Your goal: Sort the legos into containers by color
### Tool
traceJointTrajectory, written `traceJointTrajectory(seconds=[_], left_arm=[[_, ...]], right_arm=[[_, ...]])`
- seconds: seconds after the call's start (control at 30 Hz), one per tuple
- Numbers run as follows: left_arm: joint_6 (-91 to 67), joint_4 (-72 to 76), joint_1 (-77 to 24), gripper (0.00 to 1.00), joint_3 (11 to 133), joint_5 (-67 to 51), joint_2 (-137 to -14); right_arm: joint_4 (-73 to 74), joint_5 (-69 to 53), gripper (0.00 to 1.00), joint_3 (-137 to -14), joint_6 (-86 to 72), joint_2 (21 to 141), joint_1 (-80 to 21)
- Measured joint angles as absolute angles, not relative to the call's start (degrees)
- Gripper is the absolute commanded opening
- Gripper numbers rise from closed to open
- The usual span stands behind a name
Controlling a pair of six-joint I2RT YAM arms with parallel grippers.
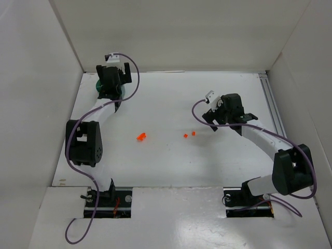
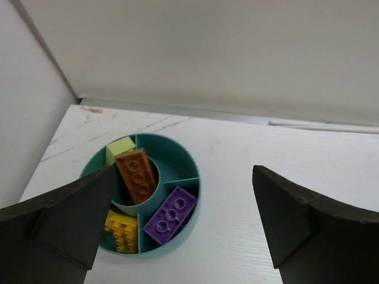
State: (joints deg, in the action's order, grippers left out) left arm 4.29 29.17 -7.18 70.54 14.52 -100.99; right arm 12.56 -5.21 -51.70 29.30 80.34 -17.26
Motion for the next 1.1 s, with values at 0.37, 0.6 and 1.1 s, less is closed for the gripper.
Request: traceJointTrajectory(seconds=[0.37, 0.6, 1.1], left_arm=[[-14.6, 5.5, -7.6, 1.0, 80.8, -0.3, -92.6], [-25.3, -9.3, -15.9, 0.93, 71.6, -2.1, -85.0], [-38.5, -26.6, -36.5, 0.6, 48.7, 12.6, -72.8]], right_arm=[[13.6, -6.0, 1.0, -51.7, 24.4, 73.8, -16.9], [16.7, -4.1, 1.0, -49.5, 20.2, 69.5, -16.8], [19.9, -6.0, 1.0, -39.2, 17.1, 58.0, -19.2]])
